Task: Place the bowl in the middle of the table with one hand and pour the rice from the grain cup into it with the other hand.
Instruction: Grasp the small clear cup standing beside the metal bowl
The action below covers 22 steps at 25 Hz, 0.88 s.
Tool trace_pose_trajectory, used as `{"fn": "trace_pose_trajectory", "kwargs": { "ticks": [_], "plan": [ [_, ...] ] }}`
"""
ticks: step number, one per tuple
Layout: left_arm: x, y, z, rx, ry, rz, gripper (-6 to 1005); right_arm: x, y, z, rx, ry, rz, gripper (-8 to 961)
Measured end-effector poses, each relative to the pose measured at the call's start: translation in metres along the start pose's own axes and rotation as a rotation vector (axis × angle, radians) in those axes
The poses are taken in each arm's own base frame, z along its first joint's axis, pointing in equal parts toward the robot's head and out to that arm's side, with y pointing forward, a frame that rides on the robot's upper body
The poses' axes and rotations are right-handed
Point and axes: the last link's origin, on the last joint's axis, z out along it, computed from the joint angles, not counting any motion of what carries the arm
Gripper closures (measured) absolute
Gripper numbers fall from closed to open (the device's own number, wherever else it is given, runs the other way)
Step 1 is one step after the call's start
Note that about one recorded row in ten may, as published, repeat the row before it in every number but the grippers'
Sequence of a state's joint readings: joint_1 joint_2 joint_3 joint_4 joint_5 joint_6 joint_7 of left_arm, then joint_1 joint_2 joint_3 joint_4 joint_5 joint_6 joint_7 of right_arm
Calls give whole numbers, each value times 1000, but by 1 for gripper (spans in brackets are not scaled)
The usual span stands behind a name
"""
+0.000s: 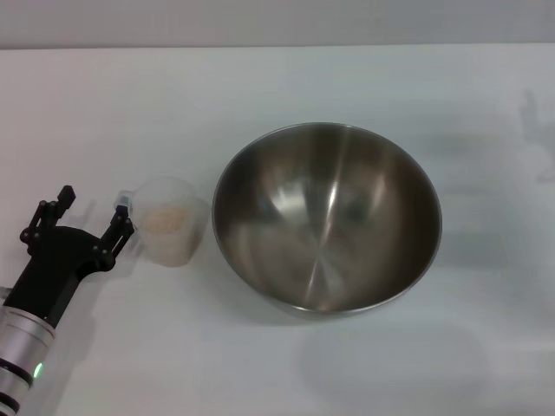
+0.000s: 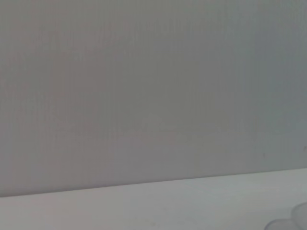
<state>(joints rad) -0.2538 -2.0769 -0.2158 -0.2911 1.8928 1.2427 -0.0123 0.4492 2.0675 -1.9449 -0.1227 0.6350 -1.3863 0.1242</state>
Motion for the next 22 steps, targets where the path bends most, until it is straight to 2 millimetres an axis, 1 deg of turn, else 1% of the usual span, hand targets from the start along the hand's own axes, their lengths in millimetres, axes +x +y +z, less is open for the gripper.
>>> {"fn": "trace_pose_trajectory", "kwargs": {
  "ticks": [9, 11, 16, 22],
  "plan": [
    [4, 5, -1, -15, 30, -6, 310, 1, 0, 0, 0, 4, 0, 463],
    [5, 5, 0, -23, 33, -2, 539, 1, 0, 0, -1, 4, 0, 463],
    [5, 5, 0, -18, 36, -11, 758, 0, 0, 0, -2, 1, 0, 463],
    [6, 7, 2, -21, 42, -26, 848, 0, 0, 0, -1, 0, 0, 463]
  ]
}}
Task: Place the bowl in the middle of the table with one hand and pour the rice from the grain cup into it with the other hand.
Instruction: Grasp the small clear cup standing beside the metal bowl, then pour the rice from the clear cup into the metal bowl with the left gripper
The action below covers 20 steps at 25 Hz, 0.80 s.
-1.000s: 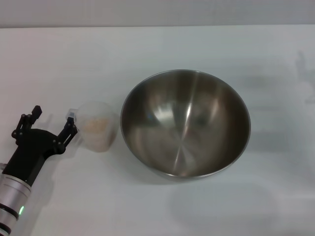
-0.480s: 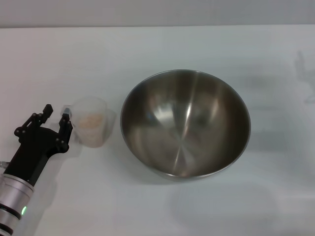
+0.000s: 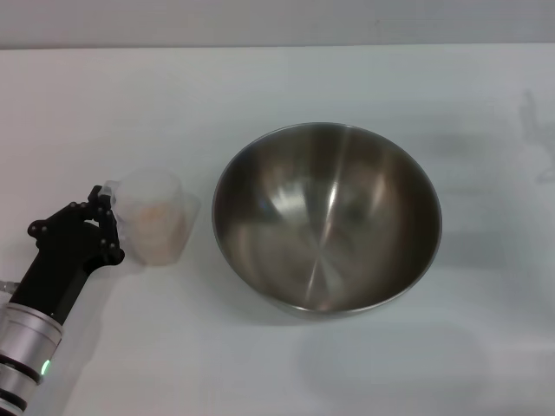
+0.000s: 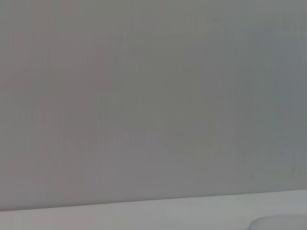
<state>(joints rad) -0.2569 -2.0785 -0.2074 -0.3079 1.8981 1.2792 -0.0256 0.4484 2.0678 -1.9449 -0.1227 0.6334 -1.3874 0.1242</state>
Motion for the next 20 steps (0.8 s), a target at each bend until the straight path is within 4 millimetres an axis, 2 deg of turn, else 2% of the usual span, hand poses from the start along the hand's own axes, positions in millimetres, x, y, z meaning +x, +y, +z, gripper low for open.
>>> {"fn": "trace_pose_trajectory", "kwargs": {
  "ticks": [6, 12, 15, 16, 19, 20],
  "plan": [
    [2, 1, 2, 7, 13, -15, 939, 0, 0, -1, 0, 0, 0, 462],
    [20, -6, 10, 65, 119, -14, 976, 1, 0, -3, 2, 2, 0, 462],
    [33, -6, 15, 59, 195, 61, 974, 0, 0, -4, 2, -4, -22, 462],
    [41, -4, 20, 51, 234, 136, 973, -1, 0, -4, 2, -13, -47, 462],
    [45, -2, 24, 48, 256, 201, 971, -3, 1, -4, 1, -23, -58, 462],
    [54, 4, 34, 29, 296, 321, 971, -3, 1, -4, 0, -28, -60, 462]
  ]
}}
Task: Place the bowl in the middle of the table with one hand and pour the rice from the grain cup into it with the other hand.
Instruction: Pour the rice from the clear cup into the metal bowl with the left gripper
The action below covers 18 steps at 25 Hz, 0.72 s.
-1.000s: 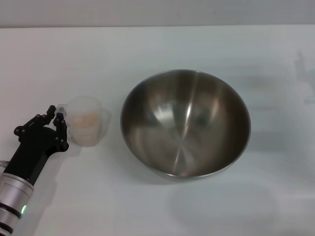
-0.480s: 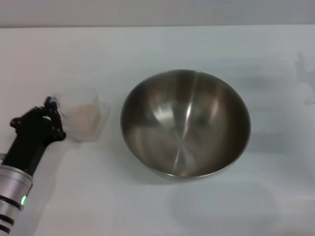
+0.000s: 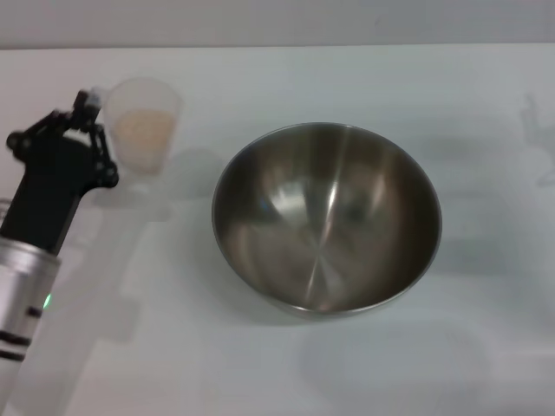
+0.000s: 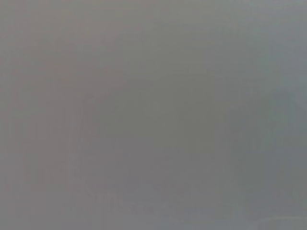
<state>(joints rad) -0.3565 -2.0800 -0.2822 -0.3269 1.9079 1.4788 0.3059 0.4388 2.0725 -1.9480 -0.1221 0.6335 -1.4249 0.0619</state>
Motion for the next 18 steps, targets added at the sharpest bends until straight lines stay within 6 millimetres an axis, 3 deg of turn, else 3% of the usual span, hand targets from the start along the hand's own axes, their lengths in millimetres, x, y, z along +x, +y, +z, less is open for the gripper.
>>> {"fn": "trace_pose_trajectory", "kwargs": {
  "ticks": [5, 16, 18],
  "plan": [
    [14, 17, 16, -108, 113, 284, 967, 0, 1, -2, -7, -4, 0, 461],
    [28, 46, 21, -240, 295, 732, 959, 2, -3, -7, 16, 7, -1, 461],
    [29, 51, 21, -248, 332, 880, 958, 2, -3, -7, 18, 7, 0, 461]
  ]
}}
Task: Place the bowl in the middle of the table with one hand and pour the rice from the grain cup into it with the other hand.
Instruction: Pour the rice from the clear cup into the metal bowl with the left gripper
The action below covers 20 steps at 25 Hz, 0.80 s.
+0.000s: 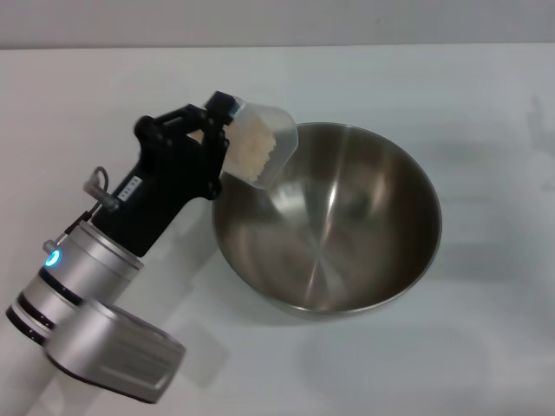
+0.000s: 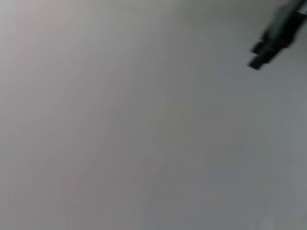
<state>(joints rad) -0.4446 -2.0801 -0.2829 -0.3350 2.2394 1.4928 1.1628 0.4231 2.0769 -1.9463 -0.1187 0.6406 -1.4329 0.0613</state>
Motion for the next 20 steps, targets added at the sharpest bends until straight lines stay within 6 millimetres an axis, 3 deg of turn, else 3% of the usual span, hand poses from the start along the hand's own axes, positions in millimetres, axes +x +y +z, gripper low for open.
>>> {"fn": "trace_pose_trajectory", "kwargs": {
  "ticks": [20],
  "plan": [
    [14, 13, 8, -57, 164, 690, 944, 1, -5, -3, 22, 9, -1, 460]
  ]
}}
